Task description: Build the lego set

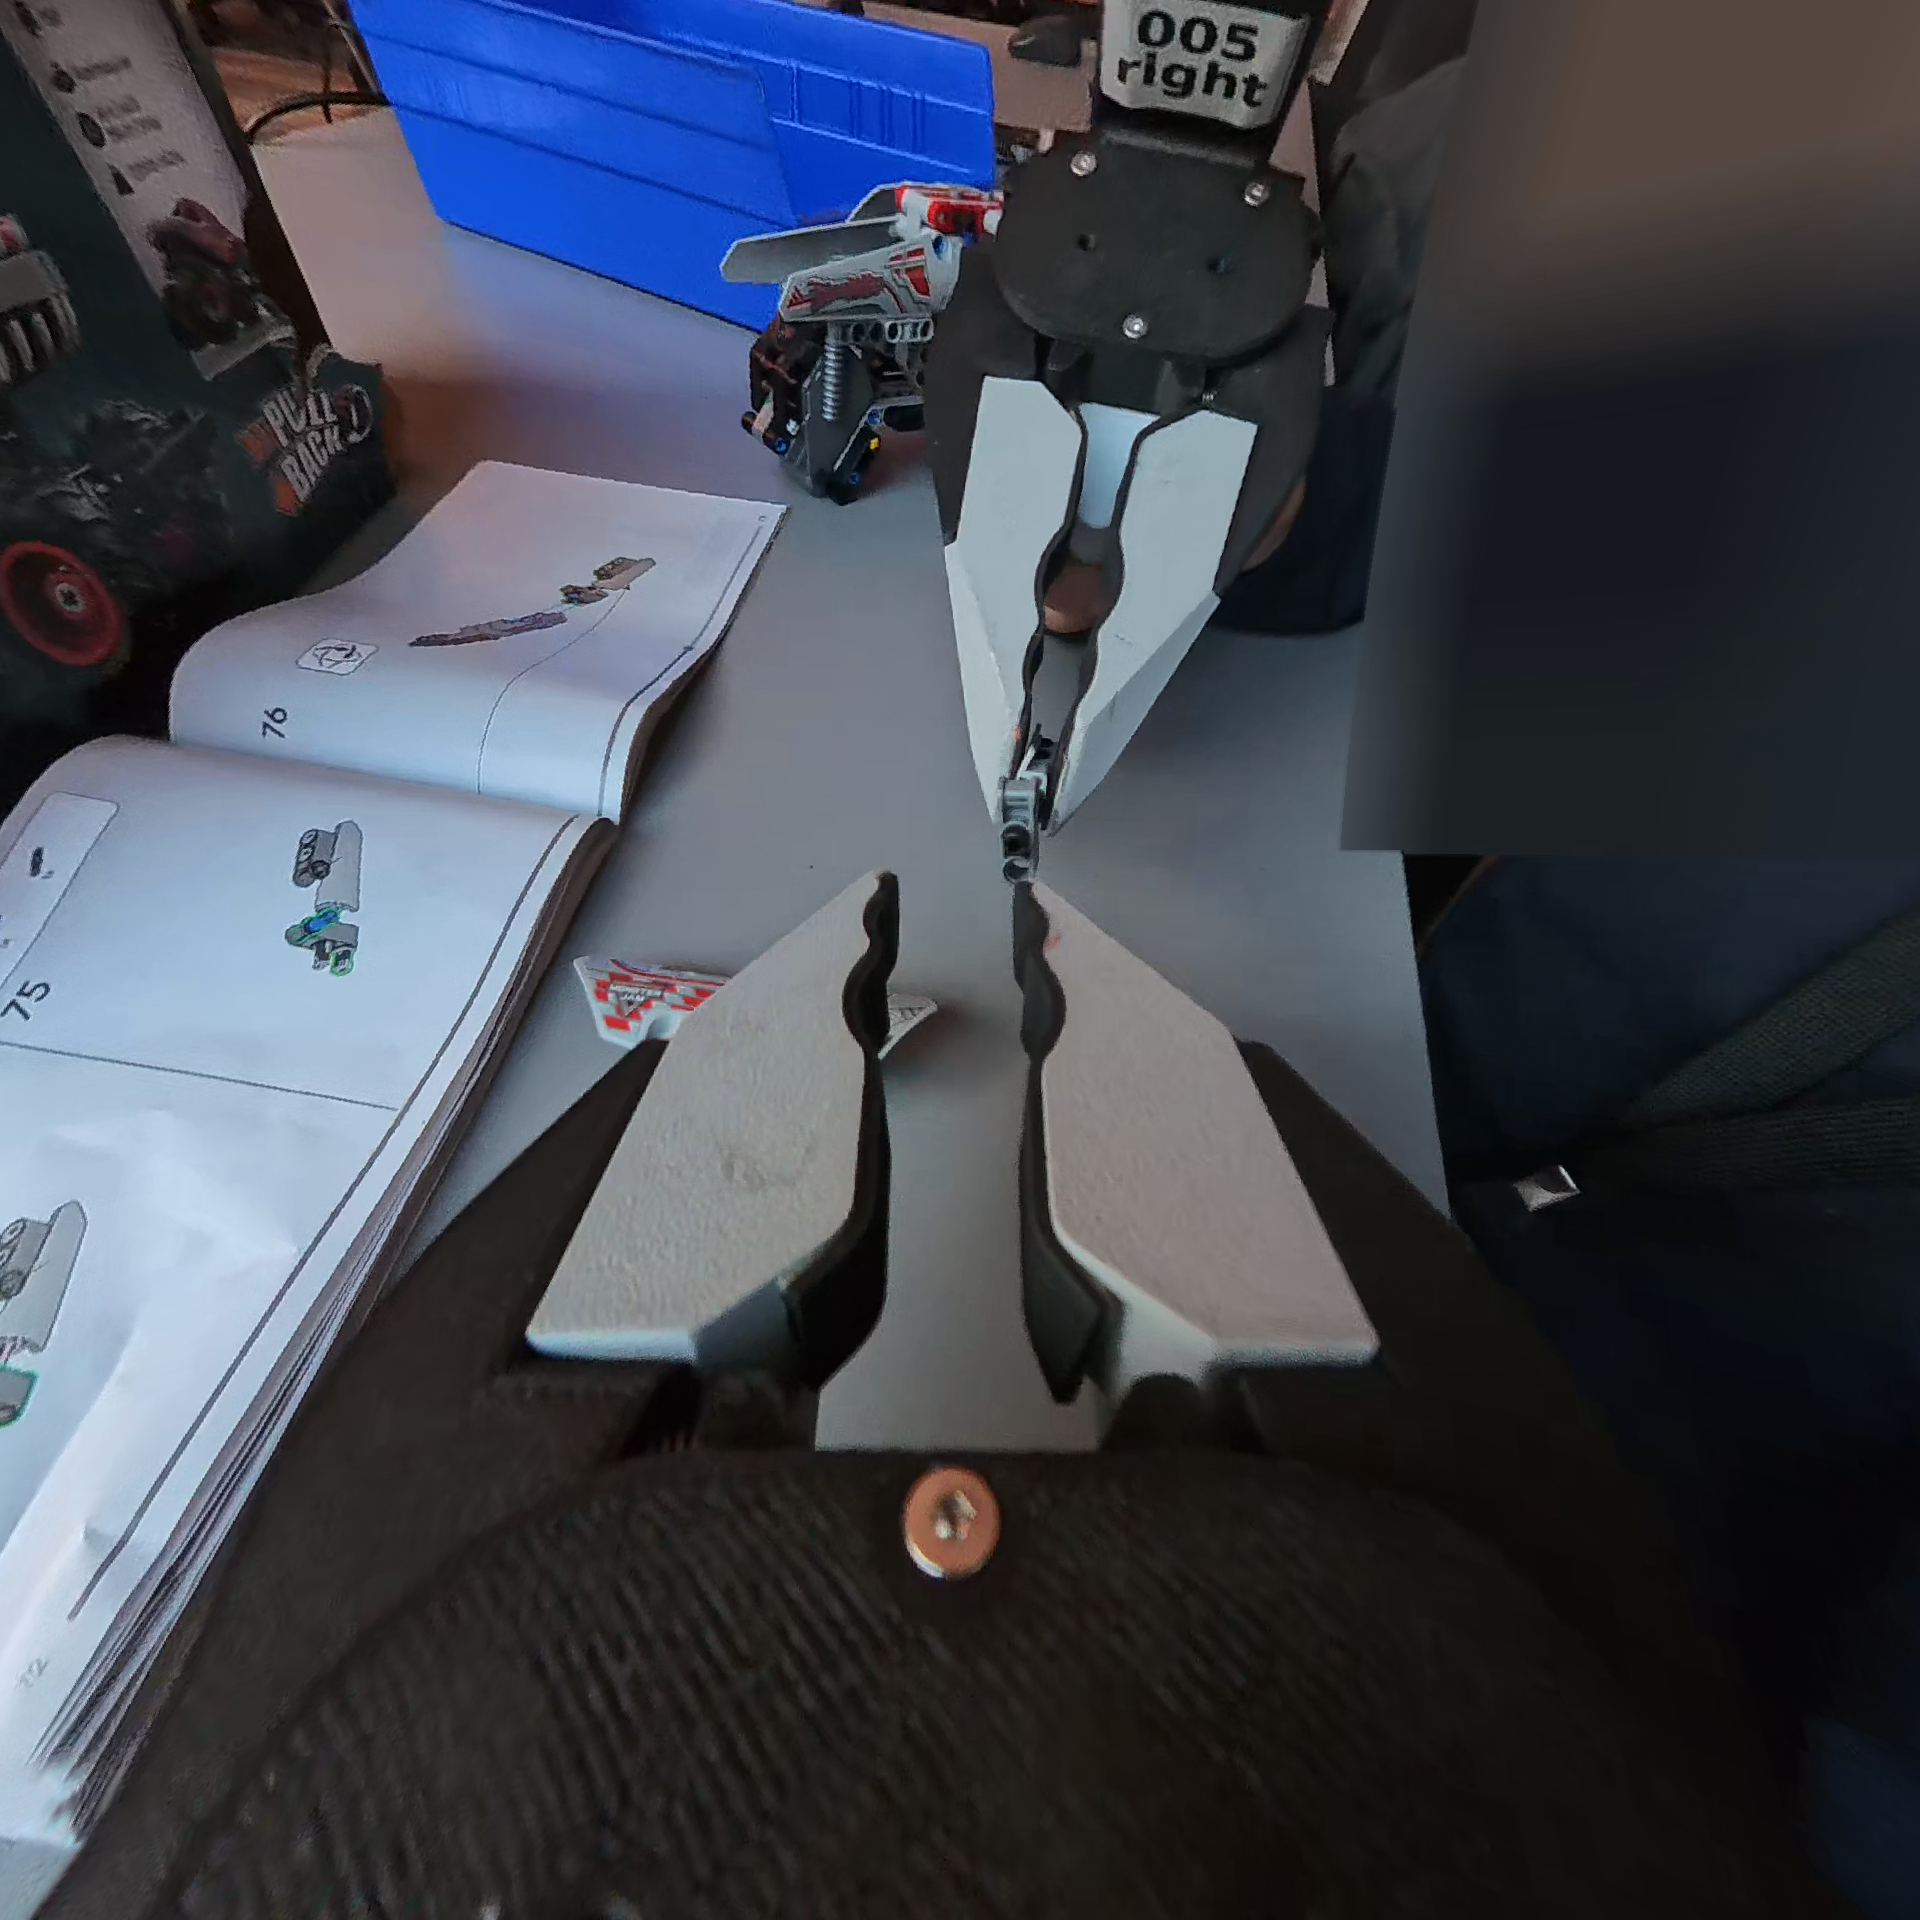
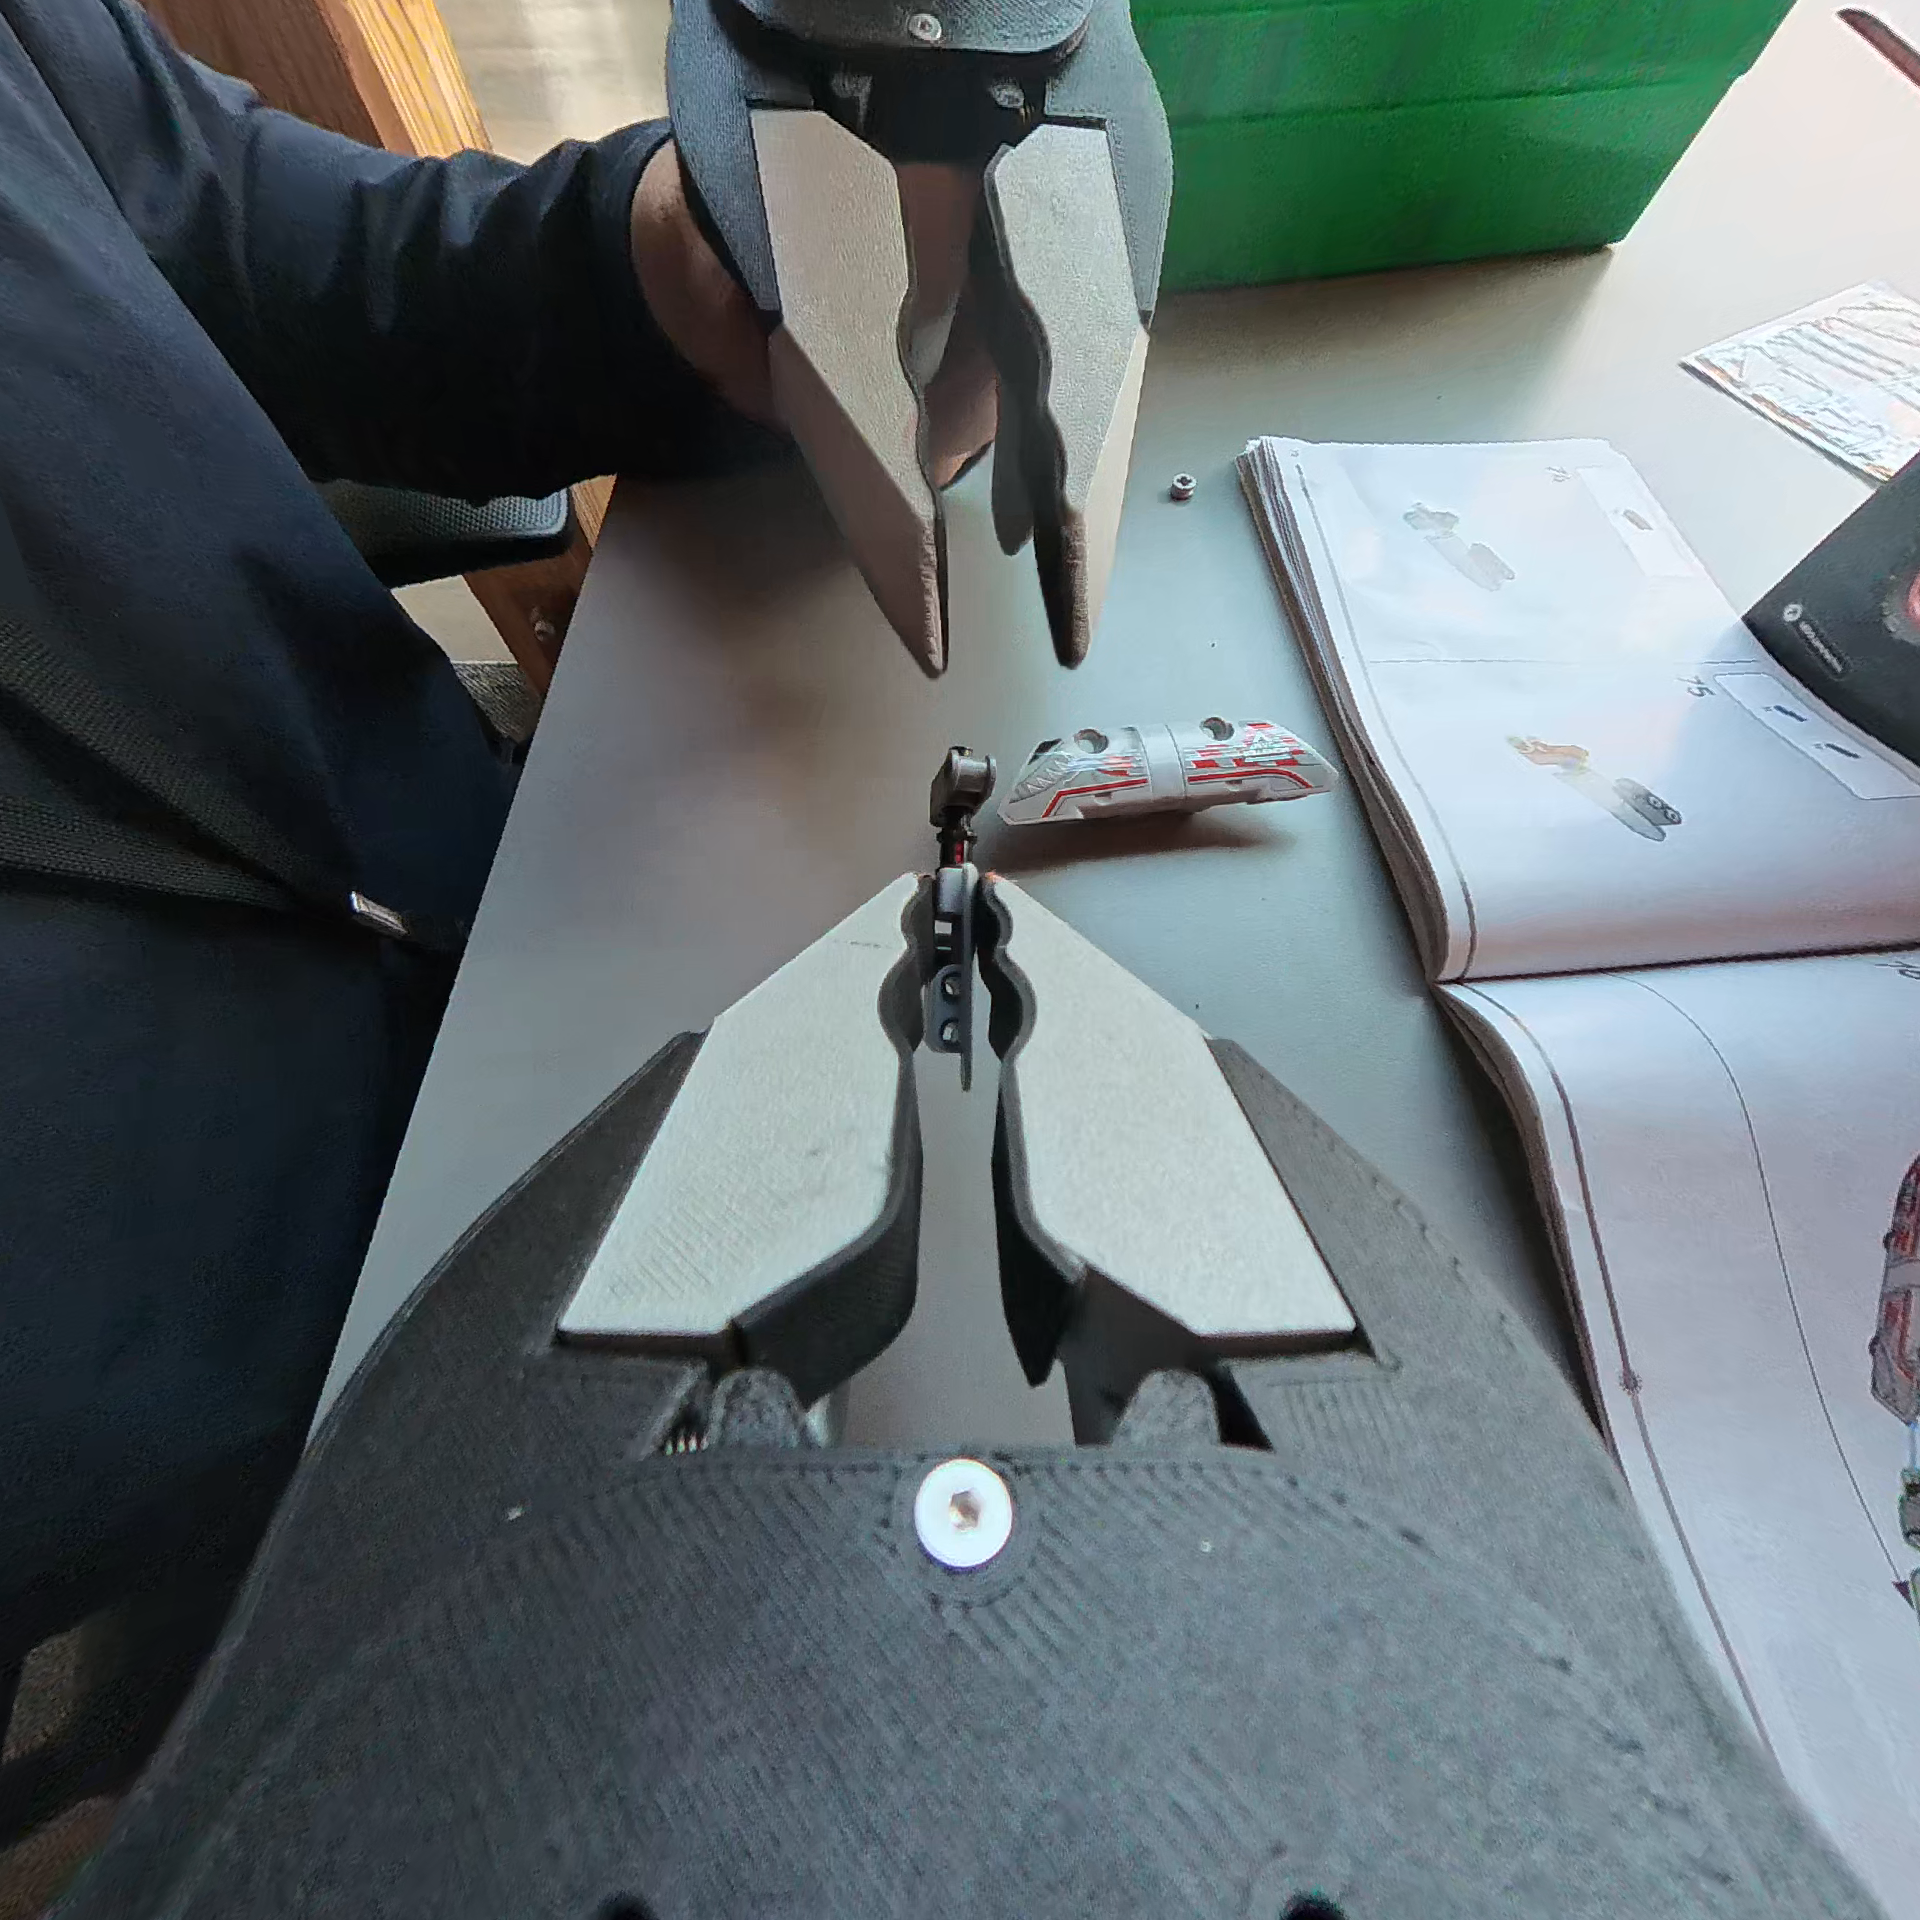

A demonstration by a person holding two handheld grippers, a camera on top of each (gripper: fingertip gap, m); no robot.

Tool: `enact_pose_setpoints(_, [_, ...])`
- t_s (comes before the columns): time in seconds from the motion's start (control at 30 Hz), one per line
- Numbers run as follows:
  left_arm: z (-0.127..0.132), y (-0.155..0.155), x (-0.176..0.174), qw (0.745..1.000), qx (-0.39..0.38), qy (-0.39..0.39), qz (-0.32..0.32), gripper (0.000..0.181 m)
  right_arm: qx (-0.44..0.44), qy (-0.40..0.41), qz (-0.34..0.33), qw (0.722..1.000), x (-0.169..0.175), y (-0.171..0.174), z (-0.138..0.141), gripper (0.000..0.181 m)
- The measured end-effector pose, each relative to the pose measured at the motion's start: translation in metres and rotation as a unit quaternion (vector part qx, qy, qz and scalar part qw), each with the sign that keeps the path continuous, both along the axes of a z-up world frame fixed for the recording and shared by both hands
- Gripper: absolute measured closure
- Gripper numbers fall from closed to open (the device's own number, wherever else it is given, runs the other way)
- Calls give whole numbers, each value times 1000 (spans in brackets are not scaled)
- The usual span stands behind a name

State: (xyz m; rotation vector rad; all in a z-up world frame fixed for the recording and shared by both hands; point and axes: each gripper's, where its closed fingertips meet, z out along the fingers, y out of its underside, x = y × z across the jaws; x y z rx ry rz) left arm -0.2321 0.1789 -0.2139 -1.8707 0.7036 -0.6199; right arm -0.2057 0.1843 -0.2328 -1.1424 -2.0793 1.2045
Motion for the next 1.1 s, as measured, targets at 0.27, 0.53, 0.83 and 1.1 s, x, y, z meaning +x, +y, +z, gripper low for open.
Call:
enact_pose_setpoints(0.27, [-2,-3,10,1000,-4,5,-23,164,-16,8,-1,1000,-2,-2,4,177])
enact_pose_setpoints(0.53, [-5,-4,24,998,-28,-6,-53,177,4,5,5,1000,-2,-10,2,177])
enact_pose_setpoints(0.83, [-10,-6,27,997,-38,9,-65,177,12,-3,10,1000,-1,-12,0,177])
enact_pose_setpoints(1.1, [1,-7,31,997,-10,-14,-75,176,37,31,13,999,2,-13,11,177])
